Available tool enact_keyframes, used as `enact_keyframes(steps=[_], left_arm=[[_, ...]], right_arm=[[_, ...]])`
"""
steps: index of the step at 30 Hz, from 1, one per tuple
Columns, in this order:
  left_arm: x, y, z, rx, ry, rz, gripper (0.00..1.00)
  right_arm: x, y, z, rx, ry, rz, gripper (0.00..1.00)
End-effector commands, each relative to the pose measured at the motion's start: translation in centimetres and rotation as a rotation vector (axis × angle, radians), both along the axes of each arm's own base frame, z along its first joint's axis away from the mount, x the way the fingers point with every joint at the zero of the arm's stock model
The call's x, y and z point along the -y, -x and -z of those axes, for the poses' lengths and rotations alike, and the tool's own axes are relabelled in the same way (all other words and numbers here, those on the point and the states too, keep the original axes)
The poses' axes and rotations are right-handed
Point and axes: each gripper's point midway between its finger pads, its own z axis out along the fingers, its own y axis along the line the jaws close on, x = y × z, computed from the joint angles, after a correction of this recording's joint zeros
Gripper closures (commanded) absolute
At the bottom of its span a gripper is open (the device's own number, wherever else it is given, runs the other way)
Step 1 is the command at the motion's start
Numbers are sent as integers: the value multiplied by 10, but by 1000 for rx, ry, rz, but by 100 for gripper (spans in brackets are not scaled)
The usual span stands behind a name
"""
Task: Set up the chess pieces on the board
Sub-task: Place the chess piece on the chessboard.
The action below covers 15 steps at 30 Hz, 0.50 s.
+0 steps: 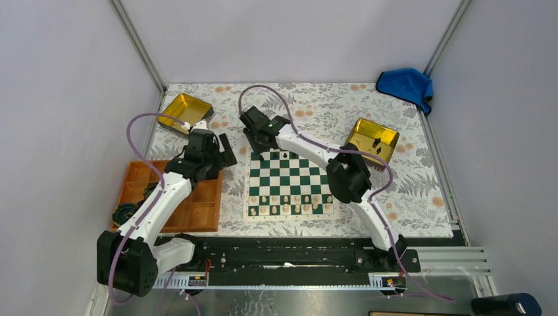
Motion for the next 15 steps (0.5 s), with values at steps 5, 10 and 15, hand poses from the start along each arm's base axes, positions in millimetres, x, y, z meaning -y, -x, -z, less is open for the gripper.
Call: enact_keyframes(steps=[5,10,15], left_arm=[[14,-30,-31,72,-49,38,1],[48,-45,-33,83,-79,125,1],[83,-56,-20,55,-105,206,1]], right_arm=[[26,-24,-140,267,-147,74,61],[94,-43,-160,298,-159,246,61],[197,-59,-168,343,-158,504,61]])
